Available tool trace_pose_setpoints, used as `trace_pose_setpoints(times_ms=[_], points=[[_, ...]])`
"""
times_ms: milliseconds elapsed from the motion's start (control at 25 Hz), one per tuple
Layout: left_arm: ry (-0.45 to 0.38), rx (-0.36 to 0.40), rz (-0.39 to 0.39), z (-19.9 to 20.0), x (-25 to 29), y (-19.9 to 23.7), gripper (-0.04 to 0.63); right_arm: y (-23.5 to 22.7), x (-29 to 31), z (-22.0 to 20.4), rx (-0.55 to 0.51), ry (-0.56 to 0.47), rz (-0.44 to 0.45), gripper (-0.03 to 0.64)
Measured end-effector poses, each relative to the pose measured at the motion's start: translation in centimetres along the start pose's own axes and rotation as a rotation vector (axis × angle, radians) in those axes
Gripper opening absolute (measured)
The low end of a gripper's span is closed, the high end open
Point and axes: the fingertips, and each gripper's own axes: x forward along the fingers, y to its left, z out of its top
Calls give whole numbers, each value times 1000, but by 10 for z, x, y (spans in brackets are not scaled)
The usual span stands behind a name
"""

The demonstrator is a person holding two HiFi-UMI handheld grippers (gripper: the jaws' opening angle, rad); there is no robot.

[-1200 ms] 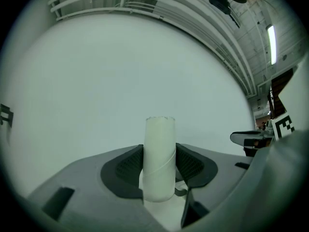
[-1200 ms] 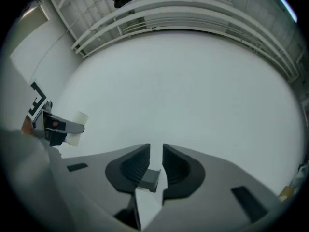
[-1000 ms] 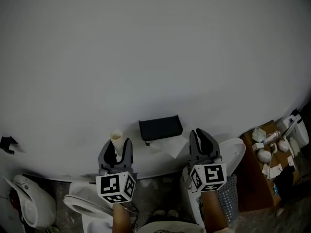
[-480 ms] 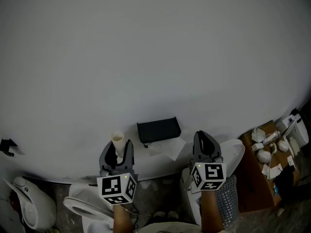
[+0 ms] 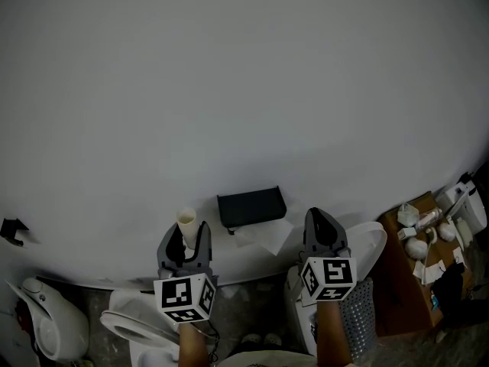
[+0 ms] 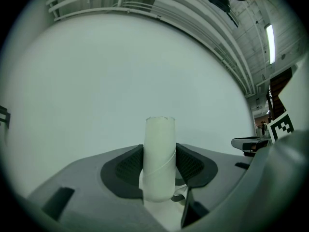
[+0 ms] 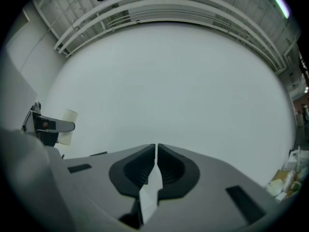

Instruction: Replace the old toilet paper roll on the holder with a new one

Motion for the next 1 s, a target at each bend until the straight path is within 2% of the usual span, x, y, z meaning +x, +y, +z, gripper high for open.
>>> trace_pose_setpoints(times_ms=[1000], points=[[9,11,-9,-5,10,-1,202,-1,7,-5,7,15,1,3]])
